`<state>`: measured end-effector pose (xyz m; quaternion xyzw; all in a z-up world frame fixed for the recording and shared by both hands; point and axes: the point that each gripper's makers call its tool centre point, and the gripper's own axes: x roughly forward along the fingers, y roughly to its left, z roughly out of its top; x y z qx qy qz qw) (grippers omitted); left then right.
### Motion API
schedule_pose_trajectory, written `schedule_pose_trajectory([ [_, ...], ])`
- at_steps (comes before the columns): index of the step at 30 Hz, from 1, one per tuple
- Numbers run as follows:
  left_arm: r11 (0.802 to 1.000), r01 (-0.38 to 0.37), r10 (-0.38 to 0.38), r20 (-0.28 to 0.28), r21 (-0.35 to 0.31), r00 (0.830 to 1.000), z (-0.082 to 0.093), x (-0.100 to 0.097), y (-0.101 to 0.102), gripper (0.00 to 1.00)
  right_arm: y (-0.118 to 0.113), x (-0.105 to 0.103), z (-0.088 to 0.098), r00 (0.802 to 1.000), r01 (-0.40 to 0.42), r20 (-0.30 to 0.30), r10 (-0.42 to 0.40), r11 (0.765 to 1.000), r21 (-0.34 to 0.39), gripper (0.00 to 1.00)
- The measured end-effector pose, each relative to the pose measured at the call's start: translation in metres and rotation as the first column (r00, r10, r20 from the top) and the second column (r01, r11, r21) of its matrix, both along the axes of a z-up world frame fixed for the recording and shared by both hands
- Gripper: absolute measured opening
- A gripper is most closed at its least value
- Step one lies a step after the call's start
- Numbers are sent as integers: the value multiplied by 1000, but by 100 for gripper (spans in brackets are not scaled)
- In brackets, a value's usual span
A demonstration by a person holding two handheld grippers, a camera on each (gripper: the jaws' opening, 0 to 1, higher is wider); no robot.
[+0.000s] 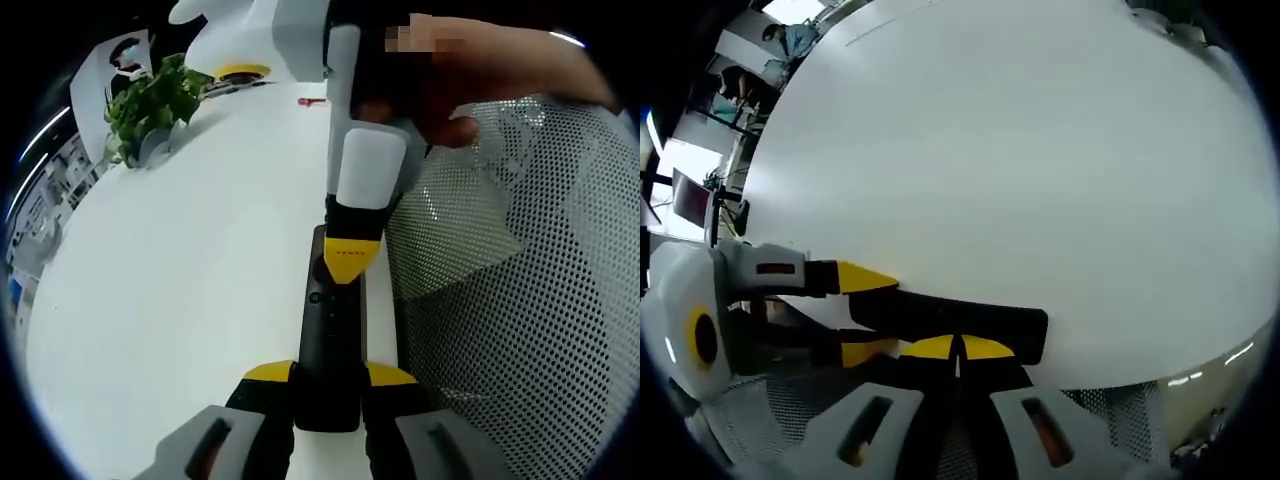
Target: Press the specified remote control buttons in sequence, fully releasing each button before pressing the next.
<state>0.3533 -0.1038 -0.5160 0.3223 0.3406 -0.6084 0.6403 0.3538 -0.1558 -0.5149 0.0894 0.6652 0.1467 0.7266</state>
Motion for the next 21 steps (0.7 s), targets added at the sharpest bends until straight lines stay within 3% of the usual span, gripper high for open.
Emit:
schedule_pose_trajectory([
  [8, 1000, -1, 1, -1, -2, 1000, 0, 0, 0, 25, 2, 1, 0, 999, -43, 19, 44, 999, -31, 0],
  [13, 1000, -3, 3, -1, -9, 1000, 0, 0, 0, 25, 0, 0, 0, 1000, 25, -1, -25, 1000, 18, 0],
  [21, 1000, -2, 2, -1, -24, 1000, 0, 0, 0, 25, 0, 1, 1, 1000, 30, -10, -30, 999, 24, 0],
])
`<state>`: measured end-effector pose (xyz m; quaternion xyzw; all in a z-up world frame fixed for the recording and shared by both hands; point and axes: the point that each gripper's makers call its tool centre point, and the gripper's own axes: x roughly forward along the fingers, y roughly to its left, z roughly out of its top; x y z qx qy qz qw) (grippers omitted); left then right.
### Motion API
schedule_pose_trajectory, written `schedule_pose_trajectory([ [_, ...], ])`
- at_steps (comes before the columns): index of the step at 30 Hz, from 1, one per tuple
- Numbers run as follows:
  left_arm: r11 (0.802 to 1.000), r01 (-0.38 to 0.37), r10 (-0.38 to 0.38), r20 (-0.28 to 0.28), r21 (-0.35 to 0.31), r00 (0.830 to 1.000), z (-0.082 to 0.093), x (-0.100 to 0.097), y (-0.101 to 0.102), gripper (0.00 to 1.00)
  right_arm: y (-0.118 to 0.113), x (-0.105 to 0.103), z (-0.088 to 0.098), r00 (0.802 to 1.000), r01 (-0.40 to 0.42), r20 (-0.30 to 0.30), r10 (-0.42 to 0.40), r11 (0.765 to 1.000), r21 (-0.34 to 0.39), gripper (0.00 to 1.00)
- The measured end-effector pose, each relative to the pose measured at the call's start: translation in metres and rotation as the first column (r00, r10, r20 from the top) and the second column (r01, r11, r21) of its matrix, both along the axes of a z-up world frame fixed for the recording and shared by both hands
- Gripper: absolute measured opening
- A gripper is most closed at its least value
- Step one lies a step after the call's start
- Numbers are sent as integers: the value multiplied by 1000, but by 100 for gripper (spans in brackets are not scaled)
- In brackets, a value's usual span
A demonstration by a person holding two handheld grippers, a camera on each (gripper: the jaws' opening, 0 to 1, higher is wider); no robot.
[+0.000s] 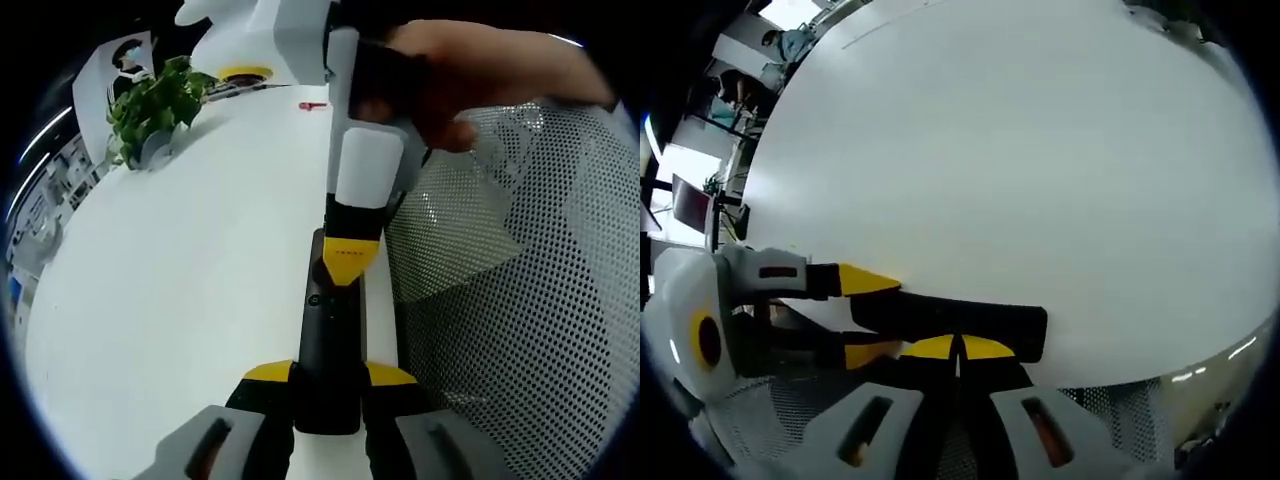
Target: Press the specified remote control buttons in sequence, fully releasing each button before pressing the next.
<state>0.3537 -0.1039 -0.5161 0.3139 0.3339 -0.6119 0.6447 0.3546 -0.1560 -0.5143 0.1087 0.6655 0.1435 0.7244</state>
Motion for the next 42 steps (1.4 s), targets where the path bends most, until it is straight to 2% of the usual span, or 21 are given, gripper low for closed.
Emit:
schedule_pose_trajectory([
  [3, 1000, 0, 0, 1, 0, 1000, 0, 0, 0, 25, 1, -1, 1, 1000, 16, -13, -16, 1000, 16, 0],
  [7, 1000, 2, -2, 1, 0, 1000, 0, 0, 0, 25, 5, 2, 4, 1000, 24, 3, -25, 999, 45, 0],
  [13, 1000, 2, -2, 1, 1, 1000, 0, 0, 0, 25, 4, -1, 0, 1000, 2, -8, -2, 1000, 12, 0],
  [16, 1000, 3, -3, 1, 3, 1000, 0, 0, -1, 25, 4, -2, 0, 999, -51, 10, 51, 998, -21, 0],
  [21, 1000, 6, -6, 3, 9, 1000, 0, -1, -1, 25, 2, -1, -1, 1000, -23, 11, 23, 1000, -2, 0],
  [27, 1000, 6, -6, 4, 11, 1000, 0, -1, -1, 25, 4, -2, 0, 998, -63, 22, 64, 997, -46, 0],
  [30, 1000, 4, -4, 3, 10, 1000, 0, 0, -1, 25, 3, -3, 0, 999, -46, 22, 46, 999, -17, 0],
  [32, 1000, 4, -4, 2, 10, 1000, 0, -1, -1, 25, 2, -2, 0, 1000, -13, 11, 12, 1000, 11, 0],
  [38, 1000, -1, 1, 3, 10, 1000, 0, 0, -1, 25, 4, -3, 1, 1000, -27, 6, 27, 1000, -8, 0],
  [42, 1000, -1, 1, 4, 10, 1000, 0, -1, -1, 25, -2, -9, -1, 999, -25, -39, 25, 999, -20, 0],
])
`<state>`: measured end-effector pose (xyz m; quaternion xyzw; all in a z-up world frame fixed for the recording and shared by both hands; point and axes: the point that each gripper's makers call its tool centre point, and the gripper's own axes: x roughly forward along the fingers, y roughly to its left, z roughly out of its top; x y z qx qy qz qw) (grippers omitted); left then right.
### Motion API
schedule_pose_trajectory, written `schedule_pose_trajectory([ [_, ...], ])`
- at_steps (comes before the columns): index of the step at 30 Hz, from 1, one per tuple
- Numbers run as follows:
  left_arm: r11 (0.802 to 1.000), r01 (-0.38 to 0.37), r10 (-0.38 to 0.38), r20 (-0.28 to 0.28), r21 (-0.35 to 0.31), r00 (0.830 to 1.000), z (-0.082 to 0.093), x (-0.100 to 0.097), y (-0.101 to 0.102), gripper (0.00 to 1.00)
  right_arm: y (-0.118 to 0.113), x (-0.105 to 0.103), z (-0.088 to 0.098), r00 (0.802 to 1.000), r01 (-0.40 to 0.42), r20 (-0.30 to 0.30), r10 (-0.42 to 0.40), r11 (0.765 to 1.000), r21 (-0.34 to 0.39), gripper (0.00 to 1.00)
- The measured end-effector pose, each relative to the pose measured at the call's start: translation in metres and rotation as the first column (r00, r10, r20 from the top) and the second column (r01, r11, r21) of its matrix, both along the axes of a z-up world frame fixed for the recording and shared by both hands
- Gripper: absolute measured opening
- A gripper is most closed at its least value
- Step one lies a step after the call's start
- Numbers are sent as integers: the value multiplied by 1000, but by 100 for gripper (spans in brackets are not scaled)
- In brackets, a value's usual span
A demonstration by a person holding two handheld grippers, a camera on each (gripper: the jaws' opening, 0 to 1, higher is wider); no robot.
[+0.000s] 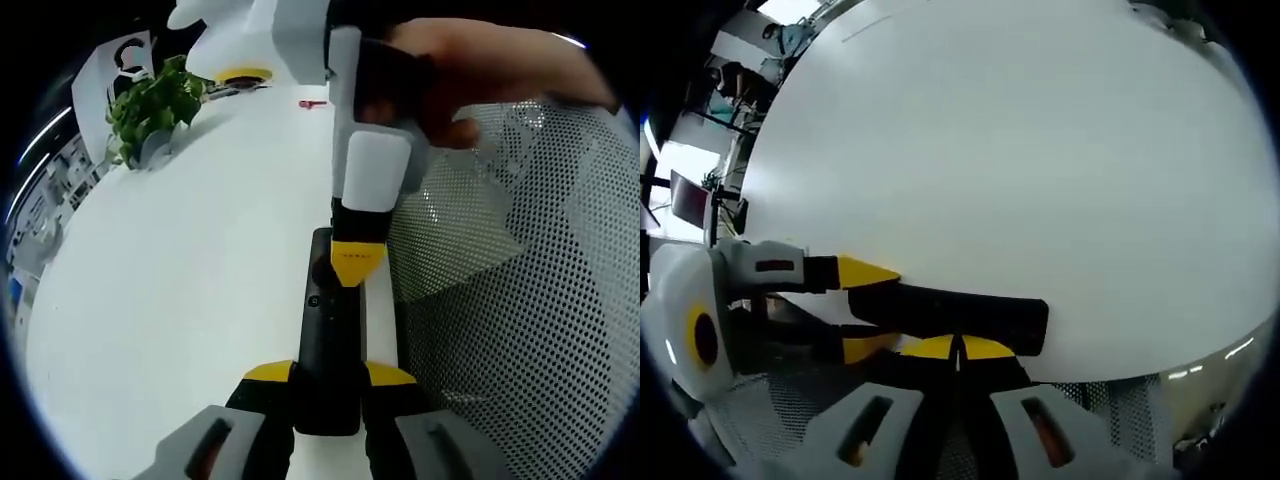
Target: Press the specified remote control buttons in sequence, fully releasing each button before pressing the next.
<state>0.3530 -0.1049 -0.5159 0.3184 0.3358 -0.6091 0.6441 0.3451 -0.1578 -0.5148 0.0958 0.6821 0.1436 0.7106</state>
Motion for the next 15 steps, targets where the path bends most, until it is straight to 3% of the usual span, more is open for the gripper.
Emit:
schedule_pose_trajectory([
  [9, 1000, 4, -4, 3, 3, 1000, 0, 0, 0, 25, -15, -3, 0, 999, 41, -13, -42, 998, -48, 0],
  [15, 1000, 2, -2, 2, 1, 1000, 1, 0, 0, 25, -8, -1, 3, 998, 63, -14, -63, 998, 7, 0],
])
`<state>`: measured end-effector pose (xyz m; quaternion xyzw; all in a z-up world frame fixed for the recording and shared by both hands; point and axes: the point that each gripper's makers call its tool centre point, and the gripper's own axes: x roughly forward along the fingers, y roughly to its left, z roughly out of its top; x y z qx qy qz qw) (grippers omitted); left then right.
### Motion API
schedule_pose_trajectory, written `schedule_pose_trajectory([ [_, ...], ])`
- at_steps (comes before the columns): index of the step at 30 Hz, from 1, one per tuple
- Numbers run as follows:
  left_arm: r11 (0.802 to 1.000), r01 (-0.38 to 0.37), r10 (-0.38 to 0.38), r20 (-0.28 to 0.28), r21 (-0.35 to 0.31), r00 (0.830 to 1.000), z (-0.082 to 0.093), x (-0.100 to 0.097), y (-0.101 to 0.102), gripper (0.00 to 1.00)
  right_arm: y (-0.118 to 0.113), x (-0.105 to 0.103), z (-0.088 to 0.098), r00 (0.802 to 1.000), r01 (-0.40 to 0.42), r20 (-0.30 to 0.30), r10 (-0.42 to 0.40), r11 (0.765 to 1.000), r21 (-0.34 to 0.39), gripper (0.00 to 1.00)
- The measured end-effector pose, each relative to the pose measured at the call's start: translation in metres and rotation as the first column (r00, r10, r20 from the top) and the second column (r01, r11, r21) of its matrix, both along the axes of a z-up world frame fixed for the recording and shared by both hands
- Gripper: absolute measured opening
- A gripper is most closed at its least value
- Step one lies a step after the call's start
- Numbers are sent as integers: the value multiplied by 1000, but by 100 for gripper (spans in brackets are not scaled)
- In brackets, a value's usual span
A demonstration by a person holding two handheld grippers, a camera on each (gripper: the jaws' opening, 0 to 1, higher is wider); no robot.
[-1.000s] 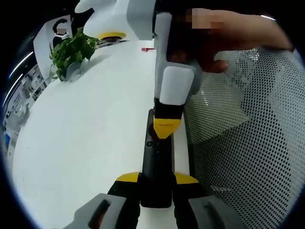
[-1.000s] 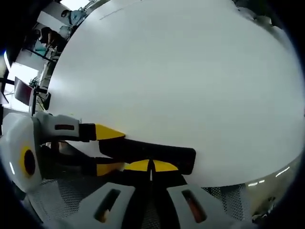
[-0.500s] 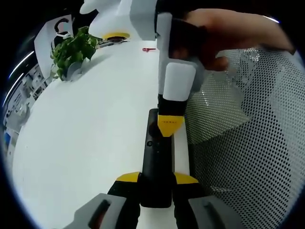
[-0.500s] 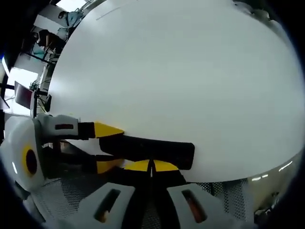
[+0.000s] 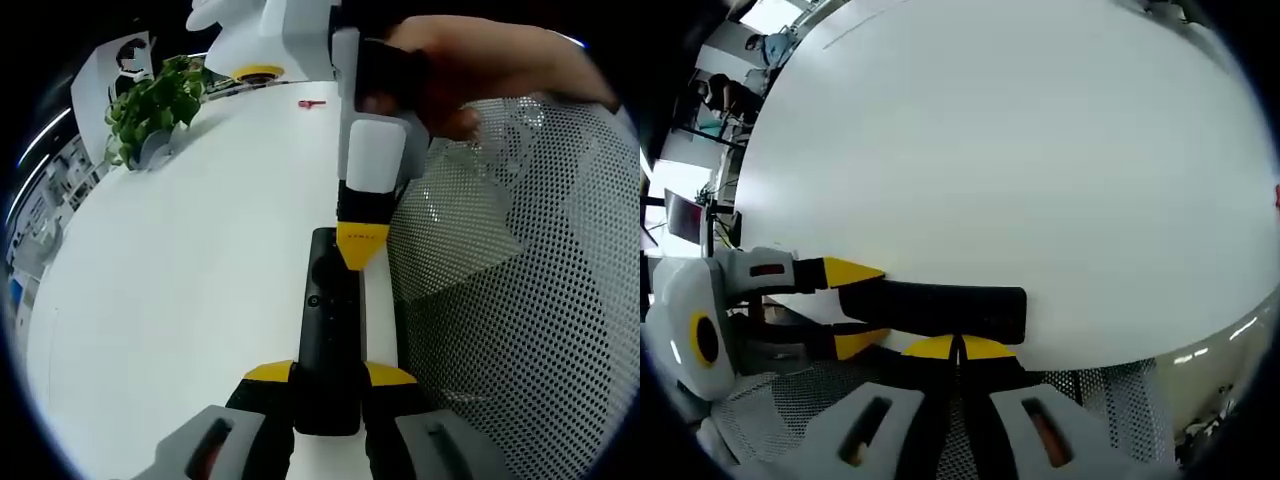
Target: Press the specified remote control buttons in sequence, fully releasing each button before pressing the next.
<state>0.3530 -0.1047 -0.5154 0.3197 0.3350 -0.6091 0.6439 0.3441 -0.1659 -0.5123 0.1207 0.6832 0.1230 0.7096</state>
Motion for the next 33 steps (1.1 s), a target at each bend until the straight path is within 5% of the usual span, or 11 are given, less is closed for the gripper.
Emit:
schedule_pose_trajectory([
  [20, 1000, 1, -1, -2, -2, 1000, -1, 0, 0, 25, 2, -4, -5, 996, -86, 1, 86, 995, -56, 0],
  [29, 1000, -5, 5, -6, 3, 1000, -1, 0, 0, 25, 1, -3, -6, 999, -42, -15, 42, 999, -11, 0],
  [31, 998, -60, 61, -28, 19, 998, -1, 2, 0, 25, 0, -2, -6, 1000, -20, -16, 20, 1000, 0, 0],
  [33, 997, -79, 80, -33, 19, 996, 0, 4, -2, 25, -2, 7, -5, 999, 2, 36, -1, 1000, -9, 0],
])
